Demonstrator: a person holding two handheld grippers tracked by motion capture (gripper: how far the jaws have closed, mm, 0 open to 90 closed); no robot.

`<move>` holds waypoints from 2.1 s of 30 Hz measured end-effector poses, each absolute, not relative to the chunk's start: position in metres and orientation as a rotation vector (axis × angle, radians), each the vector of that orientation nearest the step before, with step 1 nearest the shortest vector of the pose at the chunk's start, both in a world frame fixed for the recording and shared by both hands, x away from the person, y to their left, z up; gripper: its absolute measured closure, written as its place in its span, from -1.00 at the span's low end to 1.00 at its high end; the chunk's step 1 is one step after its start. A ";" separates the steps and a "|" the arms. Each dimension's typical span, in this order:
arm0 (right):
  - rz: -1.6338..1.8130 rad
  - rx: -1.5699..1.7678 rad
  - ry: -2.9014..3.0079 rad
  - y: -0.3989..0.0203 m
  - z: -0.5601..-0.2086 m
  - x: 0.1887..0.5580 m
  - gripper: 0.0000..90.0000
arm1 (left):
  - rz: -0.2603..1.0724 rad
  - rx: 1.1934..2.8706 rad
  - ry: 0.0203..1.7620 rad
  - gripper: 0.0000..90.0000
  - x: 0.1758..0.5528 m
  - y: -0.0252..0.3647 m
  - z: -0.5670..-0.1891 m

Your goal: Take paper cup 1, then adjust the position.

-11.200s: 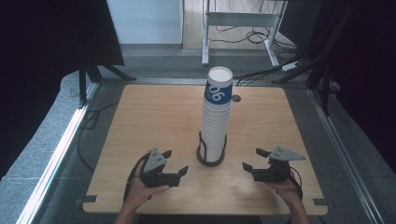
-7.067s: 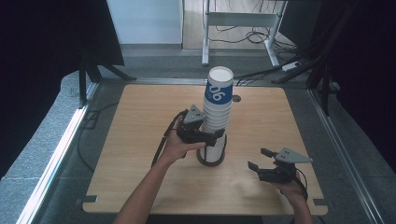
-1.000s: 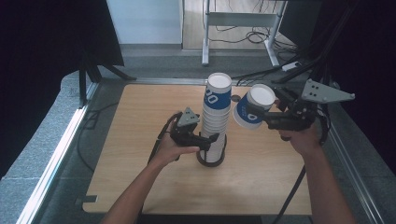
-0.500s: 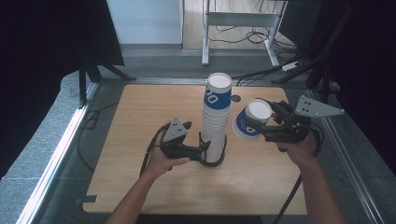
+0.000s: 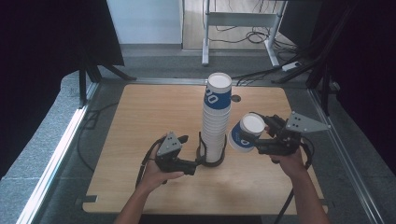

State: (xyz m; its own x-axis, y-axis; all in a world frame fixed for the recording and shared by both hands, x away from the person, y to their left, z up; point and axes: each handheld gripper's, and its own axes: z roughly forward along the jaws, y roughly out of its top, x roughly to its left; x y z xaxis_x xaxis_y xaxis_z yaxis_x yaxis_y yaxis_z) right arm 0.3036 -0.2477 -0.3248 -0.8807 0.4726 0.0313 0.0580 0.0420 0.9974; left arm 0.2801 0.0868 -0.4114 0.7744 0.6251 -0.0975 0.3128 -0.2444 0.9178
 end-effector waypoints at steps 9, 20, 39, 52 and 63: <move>1.857 0.541 2.034 -0.238 -0.348 0.295 -0.37 | 0.314 1.839 0.738 -0.81 0.271 0.092 -0.427; 1.879 0.594 2.077 -0.226 -0.388 0.292 -0.37 | 0.302 1.853 0.729 -0.78 0.264 0.088 -0.436; 1.841 0.632 2.141 -0.207 -0.429 0.291 -0.37 | 0.280 1.875 0.723 -0.78 0.254 0.092 -0.444; 1.806 0.613 2.174 -0.180 -0.445 0.289 -0.37 | 0.270 1.898 0.699 -0.78 0.246 0.088 -0.448; 1.809 0.601 2.170 -0.176 -0.445 0.287 -0.37 | 0.272 1.904 0.704 -0.78 0.245 0.085 -0.449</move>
